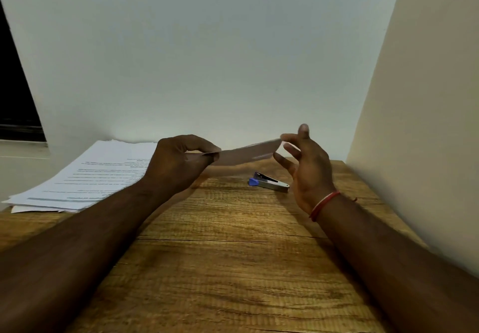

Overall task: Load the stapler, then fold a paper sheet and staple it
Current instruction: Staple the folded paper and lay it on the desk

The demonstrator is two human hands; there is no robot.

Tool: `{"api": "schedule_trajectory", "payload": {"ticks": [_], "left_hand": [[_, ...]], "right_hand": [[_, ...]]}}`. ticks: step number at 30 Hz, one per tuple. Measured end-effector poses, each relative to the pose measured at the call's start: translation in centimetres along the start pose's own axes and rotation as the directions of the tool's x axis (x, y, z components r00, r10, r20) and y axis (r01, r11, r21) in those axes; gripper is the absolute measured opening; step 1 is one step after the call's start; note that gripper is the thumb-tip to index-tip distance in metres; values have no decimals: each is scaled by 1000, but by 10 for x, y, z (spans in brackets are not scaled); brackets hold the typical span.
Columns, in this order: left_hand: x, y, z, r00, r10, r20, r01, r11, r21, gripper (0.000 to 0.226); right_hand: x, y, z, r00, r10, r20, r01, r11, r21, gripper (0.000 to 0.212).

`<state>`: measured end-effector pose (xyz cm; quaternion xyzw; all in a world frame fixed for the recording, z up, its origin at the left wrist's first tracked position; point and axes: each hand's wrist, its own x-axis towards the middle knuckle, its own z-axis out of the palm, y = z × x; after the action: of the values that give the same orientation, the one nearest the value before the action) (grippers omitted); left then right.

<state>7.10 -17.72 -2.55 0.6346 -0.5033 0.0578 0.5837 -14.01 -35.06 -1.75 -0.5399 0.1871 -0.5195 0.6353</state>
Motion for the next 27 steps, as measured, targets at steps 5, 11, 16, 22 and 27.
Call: {"api": "schedule_trajectory", "payload": {"ticks": [5, 11, 16, 22, 27], "left_hand": [[-1, -3, 4, 996, 47, -77, -50, 998, -40, 16], [-1, -6, 6, 968, 246, -53, -241, 967, 76, 18], [-5, -2, 7, 996, -72, -43, 73, 997, 22, 22], [1, 6, 8, 873, -487, -6, 402, 727, -556, 24], [11, 3, -7, 700, -707, 97, 437, 318, -841, 50]], "right_hand": [[-10, -7, 10, 938, 322, 131, -337, 934, 119, 39], [-9, 10, 9, 966, 222, 134, -214, 974, -73, 31], [-8, 13, 3, 993, -16, 119, 59, 928, -367, 32], [-10, 7, 0, 968, -198, 151, 243, 886, -395, 37], [-14, 1, 3, 938, -287, 194, 338, 880, -334, 40]]}}
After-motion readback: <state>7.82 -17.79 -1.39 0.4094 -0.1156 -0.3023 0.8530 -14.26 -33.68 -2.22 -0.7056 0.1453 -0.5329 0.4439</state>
